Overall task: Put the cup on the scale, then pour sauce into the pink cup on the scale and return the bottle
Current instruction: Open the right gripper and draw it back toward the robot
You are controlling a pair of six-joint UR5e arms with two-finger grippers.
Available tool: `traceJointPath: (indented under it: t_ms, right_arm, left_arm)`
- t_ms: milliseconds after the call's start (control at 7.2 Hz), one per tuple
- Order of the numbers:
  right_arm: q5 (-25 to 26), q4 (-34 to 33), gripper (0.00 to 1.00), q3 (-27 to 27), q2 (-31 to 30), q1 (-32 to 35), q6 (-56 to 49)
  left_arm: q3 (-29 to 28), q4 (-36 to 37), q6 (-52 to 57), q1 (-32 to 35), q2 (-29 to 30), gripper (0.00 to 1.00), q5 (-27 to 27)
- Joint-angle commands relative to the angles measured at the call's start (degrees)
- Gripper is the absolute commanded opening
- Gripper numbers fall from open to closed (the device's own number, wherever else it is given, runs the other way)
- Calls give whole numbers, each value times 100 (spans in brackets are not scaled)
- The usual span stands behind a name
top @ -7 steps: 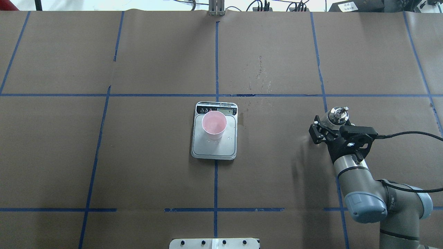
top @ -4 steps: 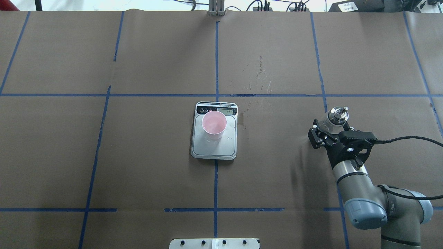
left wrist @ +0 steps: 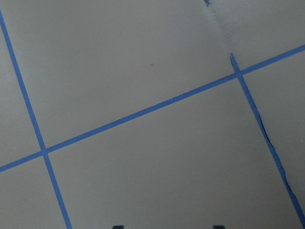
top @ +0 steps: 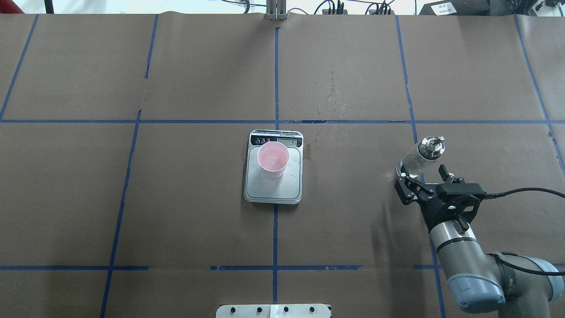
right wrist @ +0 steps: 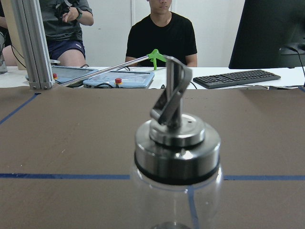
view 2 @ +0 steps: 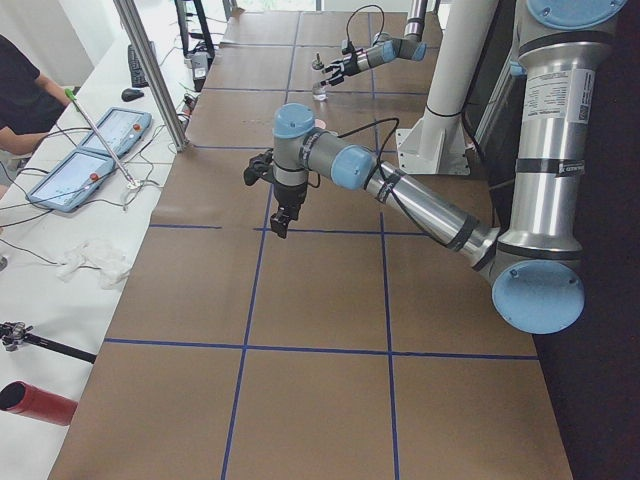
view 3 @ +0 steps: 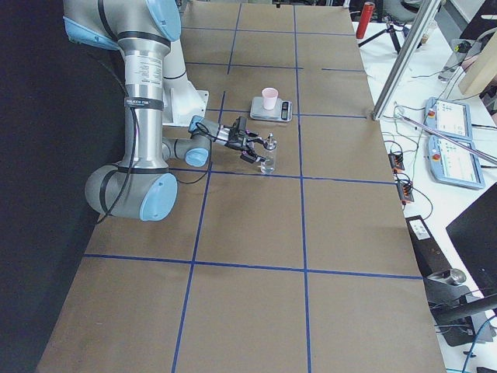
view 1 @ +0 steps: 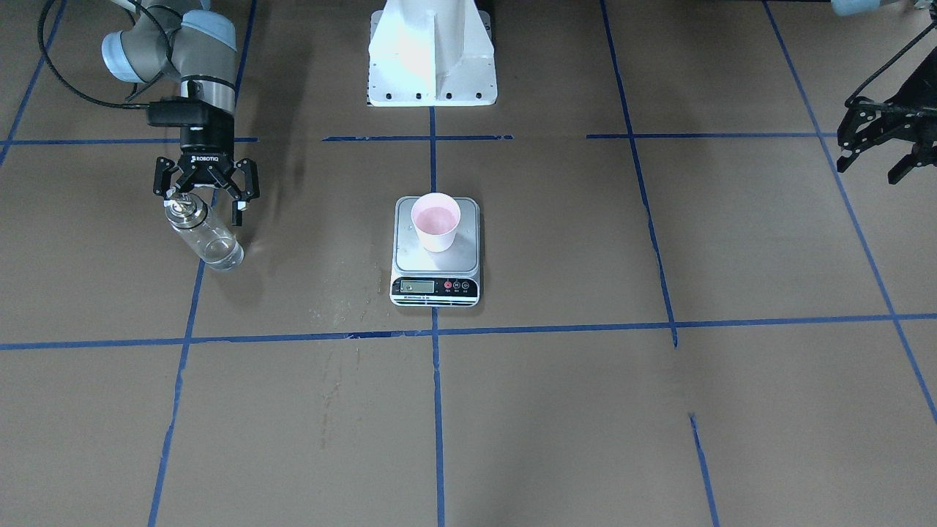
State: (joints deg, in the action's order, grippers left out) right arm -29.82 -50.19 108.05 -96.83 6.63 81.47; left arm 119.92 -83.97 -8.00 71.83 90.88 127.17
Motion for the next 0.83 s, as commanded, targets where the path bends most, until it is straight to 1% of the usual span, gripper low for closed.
traceJointPath:
  t_ms: [0,139,278,417,695]
  right_arm:
    - [204,552,100,137,-484,-528,0]
    - [213,998,100,128,-825,-783,0]
    - [170,1507,100,120,-1307,-881,0]
    - [13,2165,100,59,-1799,-882,-9]
    - [-120,2967,100,-572,-1874,-856,-166]
  left_arm:
    - [-3,3,0,-3,-17,70,1]
    - [-3,-6,0,-3,-26,70,1]
    - [-12,-6,0,-3,-26,70,1]
    - [-12,-6,0,-3,-26,70,10]
    - [-30,-6,-9,-11,-26,70,10]
